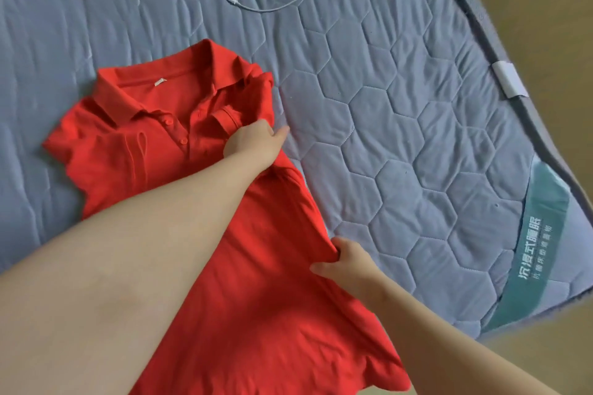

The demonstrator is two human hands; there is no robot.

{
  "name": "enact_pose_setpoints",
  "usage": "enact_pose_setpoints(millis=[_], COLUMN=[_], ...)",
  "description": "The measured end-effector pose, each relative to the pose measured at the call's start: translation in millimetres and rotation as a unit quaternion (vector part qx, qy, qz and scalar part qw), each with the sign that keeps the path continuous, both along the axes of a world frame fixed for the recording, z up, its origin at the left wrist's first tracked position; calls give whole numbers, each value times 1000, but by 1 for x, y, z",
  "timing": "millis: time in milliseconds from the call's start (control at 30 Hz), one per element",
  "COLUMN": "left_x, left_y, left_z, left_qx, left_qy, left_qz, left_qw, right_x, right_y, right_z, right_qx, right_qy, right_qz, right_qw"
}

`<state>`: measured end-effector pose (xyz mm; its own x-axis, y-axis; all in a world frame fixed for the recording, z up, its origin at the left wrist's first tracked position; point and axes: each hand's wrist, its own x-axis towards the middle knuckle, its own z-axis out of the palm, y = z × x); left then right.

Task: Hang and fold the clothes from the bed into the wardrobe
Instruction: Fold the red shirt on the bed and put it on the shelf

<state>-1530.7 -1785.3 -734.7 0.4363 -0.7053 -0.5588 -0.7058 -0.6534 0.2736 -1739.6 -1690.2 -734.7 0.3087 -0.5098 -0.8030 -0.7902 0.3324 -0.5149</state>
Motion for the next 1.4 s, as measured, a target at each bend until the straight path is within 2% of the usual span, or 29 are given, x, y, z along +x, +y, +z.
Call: enact_pose_setpoints(millis=[100,200,300,400,500,633,733,800,900,1033,1133,1233,1300,1400], left_x=[16,45,87,132,171,204,220,226,225,203,170,135,110,76], left_y=[19,44,73,108,141,165,174,179,189,230,284,335,367,408], left_z=[13,26,35,38,36,22,8,2,-3,1,5,4,0,-4], left_qx=[-146,-226,-239,-247,-257,-258,-255,-244,-206,-183,-164,-118,-56,23], left_qy=[41,66,110,164,183,229,249,266,282,210,121,86,102,121], left_qz=[96,143,229,322,389,452,471,460,395,306,262,289,308,326], left_qw=[984,961,937,899,865,823,807,811,850,910,943,946,944,937], right_x=[11,37,71,107,143,180,202,208,207,191,168,147,133,110], right_y=[19,50,87,123,155,193,221,239,259,263,260,247,241,248], right_z=[11,26,42,53,55,48,40,35,31,33,43,45,43,38], right_qx=[14,23,27,56,72,90,114,130,170,200,74,-99,-139,-118], right_qy=[-20,-48,-71,-88,-76,-51,-20,-6,-6,10,83,169,184,177], right_qz=[54,101,117,146,189,208,217,214,215,173,184,236,299,376], right_qw=[998,993,990,984,976,973,969,968,962,964,977,952,926,902])
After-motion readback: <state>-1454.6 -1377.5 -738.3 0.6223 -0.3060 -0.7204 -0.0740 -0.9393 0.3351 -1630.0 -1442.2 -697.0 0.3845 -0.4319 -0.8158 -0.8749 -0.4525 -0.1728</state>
